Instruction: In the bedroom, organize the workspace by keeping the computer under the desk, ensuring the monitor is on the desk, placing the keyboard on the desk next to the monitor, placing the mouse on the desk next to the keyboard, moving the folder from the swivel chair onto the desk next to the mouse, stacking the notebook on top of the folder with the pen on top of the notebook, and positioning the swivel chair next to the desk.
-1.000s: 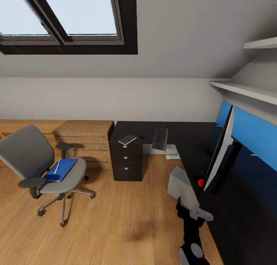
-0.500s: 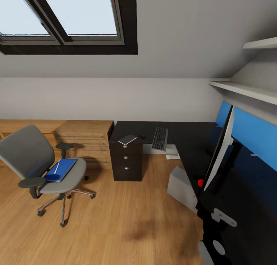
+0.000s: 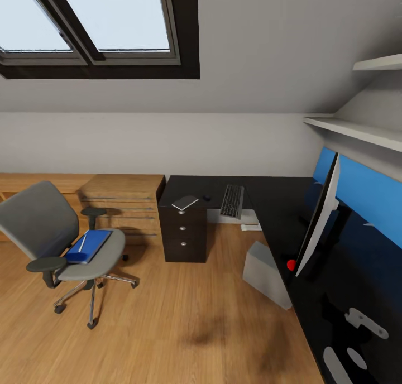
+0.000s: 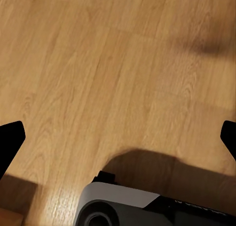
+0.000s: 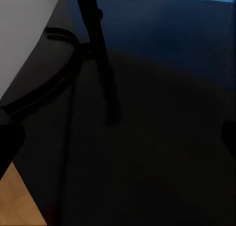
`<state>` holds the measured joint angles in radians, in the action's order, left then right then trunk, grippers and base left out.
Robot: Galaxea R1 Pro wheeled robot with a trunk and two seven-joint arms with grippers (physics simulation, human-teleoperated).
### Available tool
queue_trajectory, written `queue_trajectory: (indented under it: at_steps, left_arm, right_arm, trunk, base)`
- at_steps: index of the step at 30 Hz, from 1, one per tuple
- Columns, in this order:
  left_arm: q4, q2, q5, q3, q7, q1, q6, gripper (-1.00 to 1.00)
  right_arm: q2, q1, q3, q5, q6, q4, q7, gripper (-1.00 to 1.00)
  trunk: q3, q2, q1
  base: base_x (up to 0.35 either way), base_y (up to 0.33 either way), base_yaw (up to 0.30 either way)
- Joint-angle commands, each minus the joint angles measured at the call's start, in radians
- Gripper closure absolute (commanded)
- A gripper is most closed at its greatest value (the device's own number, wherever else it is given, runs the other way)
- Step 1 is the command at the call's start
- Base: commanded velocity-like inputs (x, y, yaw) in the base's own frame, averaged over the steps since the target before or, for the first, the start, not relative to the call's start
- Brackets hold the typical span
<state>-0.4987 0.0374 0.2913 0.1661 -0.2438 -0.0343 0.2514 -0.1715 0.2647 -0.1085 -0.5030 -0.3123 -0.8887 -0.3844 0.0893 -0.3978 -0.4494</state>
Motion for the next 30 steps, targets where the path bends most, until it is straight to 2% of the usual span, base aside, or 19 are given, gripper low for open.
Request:
queue_trajectory:
  at_steps: [1,4,5,6,7,11,12,14,20,30]
  left_arm:
    - [0.0,-0.001,0.009,0.008,-0.008,-0.001,0.004,-1.0]
    - [0.0,-0.001,0.008,0.009,-0.008,-0.001,0.005,-1.0]
    - [0.0,-0.001,0.008,0.009,-0.008,-0.001,0.005,-1.0]
    - [0.0,-0.001,0.008,0.009,-0.008,-0.001,0.005,-1.0]
    - [0.0,-0.001,0.008,0.009,-0.008,-0.001,0.005,-1.0]
    - [0.0,0.0,0.007,0.009,-0.008,-0.001,0.005,-1.0]
    - [0.0,0.0,0.007,0.009,-0.007,-0.001,0.005,-1.0]
    - [0.0,0.001,0.007,0.01,-0.007,-0.001,0.005,-1.0]
    - [0.0,0.002,0.006,0.015,-0.005,-0.001,0.005,-1.0]
    - [0.0,0.006,0.005,0.02,0.0,-0.001,0.005,-1.0]
  right_arm:
    - [-0.009,0.014,0.002,-0.012,-0.001,0.016,0.001,-1.0]
    - [-0.027,0.074,0.002,-0.012,0.023,0.082,0.009,-1.0]
    - [-0.036,0.131,0.001,-0.012,0.039,0.144,0.024,-1.0]
    - [-0.039,0.163,0.001,-0.011,0.045,0.18,0.034,-1.0]
    - [-0.049,0.23,0.001,-0.01,0.054,0.259,0.06,-1.0]
    - [-0.085,0.366,0.001,-0.008,0.064,0.43,0.123,-1.0]
    - [-0.102,0.426,0.002,-0.007,0.067,0.507,0.149,-1.0]
    - [-0.118,0.499,0.002,-0.006,0.069,0.586,0.172,-1.0]
    - [-0.131,0.569,0.008,-0.002,0.076,0.657,0.193,-1.0]
    - [-0.13,0.586,0.008,-0.001,0.073,0.681,0.202,-1.0]
  trunk:
    - [0.002,-0.002,-0.001]
    - [0.002,-0.002,-0.001]
    - [0.002,-0.002,-0.001]
    - [0.002,-0.002,-0.001]
    - [0.002,-0.002,-0.001]
    - [0.002,-0.002,-0.001]
    - [0.002,-0.002,-0.001]
    - [0.002,-0.002,-0.001]
    - [0.002,-0.002,-0.001]
    - [0.002,-0.002,-0.001]
  base:
    - [0.0,0.0,0.0]
    - [0.0,0.0,0.0]
    - [0.0,0.0,0.0]
    - [0.0,0.0,0.0]
    - [0.0,0.0,0.0]
    - [0.0,0.0,0.0]
    - [0.0,0.0,0.0]
    - [0.0,0.0,0.0]
    - [0.0,0.0,0.0]
    - [0.061,0.0,0.0]
